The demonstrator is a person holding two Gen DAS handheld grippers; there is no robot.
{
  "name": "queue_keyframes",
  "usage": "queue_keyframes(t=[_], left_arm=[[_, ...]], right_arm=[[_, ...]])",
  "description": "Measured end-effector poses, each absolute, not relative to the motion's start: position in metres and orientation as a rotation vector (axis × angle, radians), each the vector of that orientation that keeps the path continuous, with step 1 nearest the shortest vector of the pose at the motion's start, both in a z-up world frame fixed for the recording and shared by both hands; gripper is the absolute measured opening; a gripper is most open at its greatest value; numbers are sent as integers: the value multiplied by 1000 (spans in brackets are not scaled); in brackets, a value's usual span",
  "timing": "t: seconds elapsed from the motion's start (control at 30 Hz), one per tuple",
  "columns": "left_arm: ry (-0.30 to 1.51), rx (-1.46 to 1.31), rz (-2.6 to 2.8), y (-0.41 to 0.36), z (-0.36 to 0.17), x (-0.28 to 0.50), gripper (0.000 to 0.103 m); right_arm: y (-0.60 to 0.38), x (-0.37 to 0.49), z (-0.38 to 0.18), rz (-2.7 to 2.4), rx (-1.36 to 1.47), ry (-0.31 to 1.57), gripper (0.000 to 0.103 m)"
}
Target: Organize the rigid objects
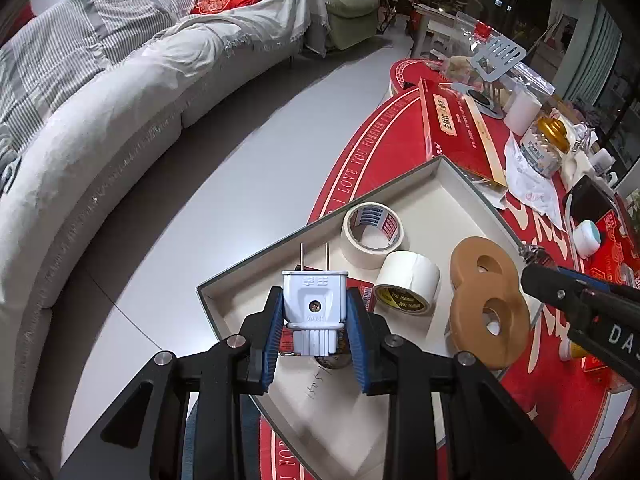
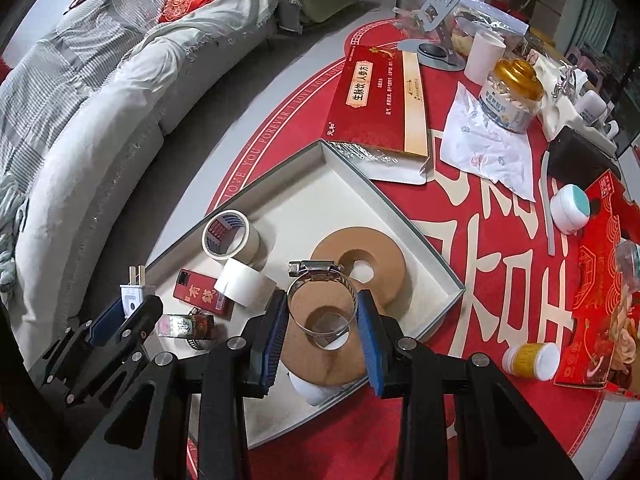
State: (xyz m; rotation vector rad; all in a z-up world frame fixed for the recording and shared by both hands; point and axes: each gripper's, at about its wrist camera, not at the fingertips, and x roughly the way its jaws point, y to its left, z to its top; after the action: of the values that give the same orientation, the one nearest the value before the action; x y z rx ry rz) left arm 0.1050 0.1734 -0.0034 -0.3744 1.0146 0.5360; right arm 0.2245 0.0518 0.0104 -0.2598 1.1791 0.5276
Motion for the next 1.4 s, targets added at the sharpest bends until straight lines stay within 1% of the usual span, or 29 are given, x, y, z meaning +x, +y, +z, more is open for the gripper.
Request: queue_keyframes(t=[0.47,0.5,0.53,0.57,0.6,0.63,0.67,0.7,0.73,0.77,0.8,0.9,0.93,0.97,1.0,1.1,1.3,1.4], left_arm=[[1070,-372,516,172,-23,118,34],[1073,-372,515,172,-24,119,39],[1074,-373,514,172,-25,120,51],[1076,-375,518,172,-25,120,59],[1075,-371,526,172,-25,119,74],[1072,-364,534,171,-24,119,82],[1062,-353,550,172,-21,117,82],[1056,-352,558,173,-19,115,83],[1051,-359,563,174,-17,113,88],[1046,-366,565,176,-15,111,92],[1039,-374,570,177,-11,108,101],[1008,-377,581,177,3,98,103],[992,-374,589,176,8,95,103],[978,-370,597,176,14,91,103],[961,-366,605,175,21,86,103],[933,-366,589,170,37,74,103],[1007,-400,531,159,45,59,103],[1061,-385,557,152,44,54,103]], right_arm=[[59,238,-6,520,-263,1199,36],[61,239,-8,521,-268,1196,36],[62,239,-9,521,-275,1193,36],[64,239,-9,522,-281,1191,36],[65,239,-10,524,-286,1189,36],[66,239,-9,528,-290,1190,37],[66,239,-9,531,-293,1192,38],[66,239,-8,532,-296,1192,53],[65,238,-7,529,-297,1187,78],[64,237,-3,526,-295,1172,87],[61,235,1,526,-289,1151,89],[56,229,11,538,-284,1139,90],[54,228,13,547,-275,1142,93],[51,226,16,559,-263,1146,101],[47,223,20,568,-247,1145,103],[36,213,31,594,-197,1139,103],[17,195,51,566,-162,1097,103],[8,191,54,571,-135,1145,103]])
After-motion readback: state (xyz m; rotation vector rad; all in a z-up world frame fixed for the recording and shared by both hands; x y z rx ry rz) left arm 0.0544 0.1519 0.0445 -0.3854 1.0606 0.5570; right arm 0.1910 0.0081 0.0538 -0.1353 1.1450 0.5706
